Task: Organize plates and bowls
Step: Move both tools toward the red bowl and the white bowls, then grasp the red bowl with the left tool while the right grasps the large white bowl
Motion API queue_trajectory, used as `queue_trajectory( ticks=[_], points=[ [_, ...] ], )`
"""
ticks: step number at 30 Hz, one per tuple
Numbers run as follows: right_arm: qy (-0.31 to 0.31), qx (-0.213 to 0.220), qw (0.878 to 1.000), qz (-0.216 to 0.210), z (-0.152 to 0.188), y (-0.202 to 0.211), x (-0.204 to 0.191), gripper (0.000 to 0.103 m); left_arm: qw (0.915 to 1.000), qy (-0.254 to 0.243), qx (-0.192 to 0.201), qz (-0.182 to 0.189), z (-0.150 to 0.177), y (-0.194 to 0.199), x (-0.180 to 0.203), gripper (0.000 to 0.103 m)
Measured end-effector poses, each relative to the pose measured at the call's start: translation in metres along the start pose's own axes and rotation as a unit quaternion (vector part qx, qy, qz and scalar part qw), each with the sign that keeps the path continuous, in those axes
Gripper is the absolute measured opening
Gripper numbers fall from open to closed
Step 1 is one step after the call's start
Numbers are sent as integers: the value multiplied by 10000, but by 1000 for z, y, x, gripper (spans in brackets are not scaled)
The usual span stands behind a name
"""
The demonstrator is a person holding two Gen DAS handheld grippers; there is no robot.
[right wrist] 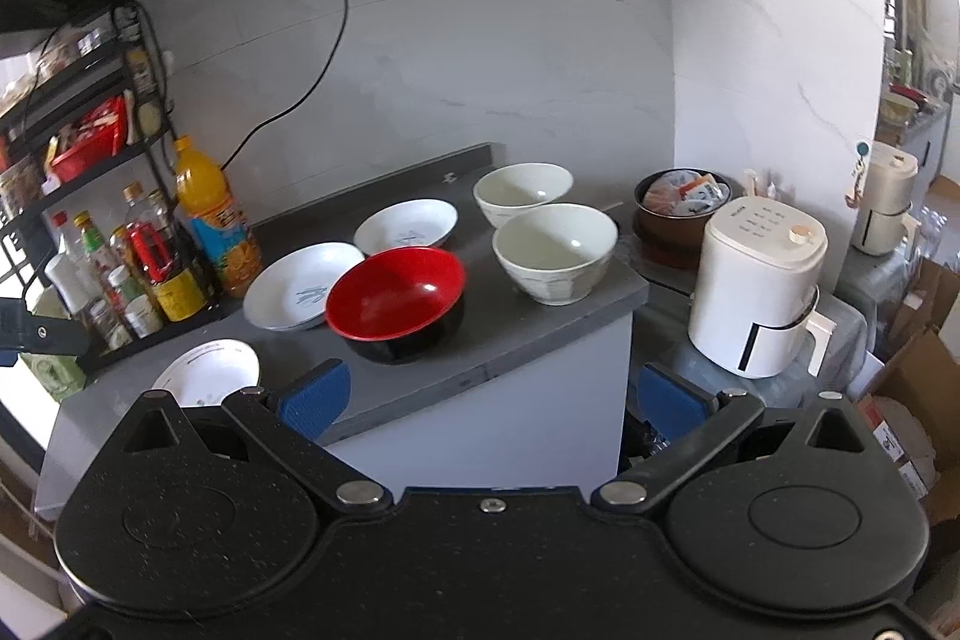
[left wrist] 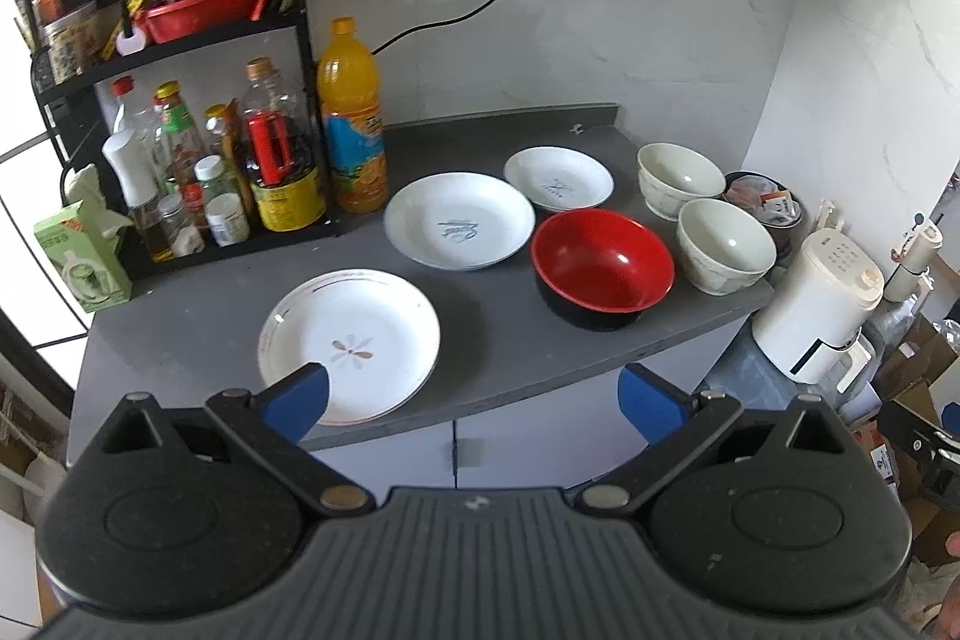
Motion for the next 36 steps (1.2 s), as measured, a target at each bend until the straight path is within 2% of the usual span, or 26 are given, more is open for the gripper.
queue_trajectory(
  ticks=[8,11,15,18,22,26,28,36],
  points=[
    [-66,53,9998,182,-10,-20,13,102,9998,-73,-35,177,-17,-33,24,101],
    [-90,59,9997,233,-16,-36,15,101,9996,-112,-54,252,-27,-56,31,100],
    [-163,-4,9993,330,-24,-68,18,95,9990,-221,-36,380,-45,-96,44,99],
    [-308,-122,9989,345,-31,-94,20,80,9981,-330,-128,496,-58,-128,53,94],
    [-382,-248,9983,368,-37,-127,21,70,9970,-513,-197,549,-75,-163,68,89],
    [-524,-380,9963,564,-40,-159,28,61,9950,-717,-271,641,-89,-198,82,84],
    [-616,-446,9953,607,-42,-174,31,55,9945,-739,-343,659,-95,-217,88,76],
    [-864,-651,9904,863,-46,-211,44,44,9894,-878,-570,1010,-108,-261,117,61]
  ],
)
Point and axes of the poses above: each gripper's, at about its wrist camera, not at the fingertips, and y roughly against the way its jaws point, x to its right, z to its underside, the point moved 9 cm from there along -y, roughly the way its jaws point, and after that the axes turned 5 degrees about y, right-handed, at the moved point
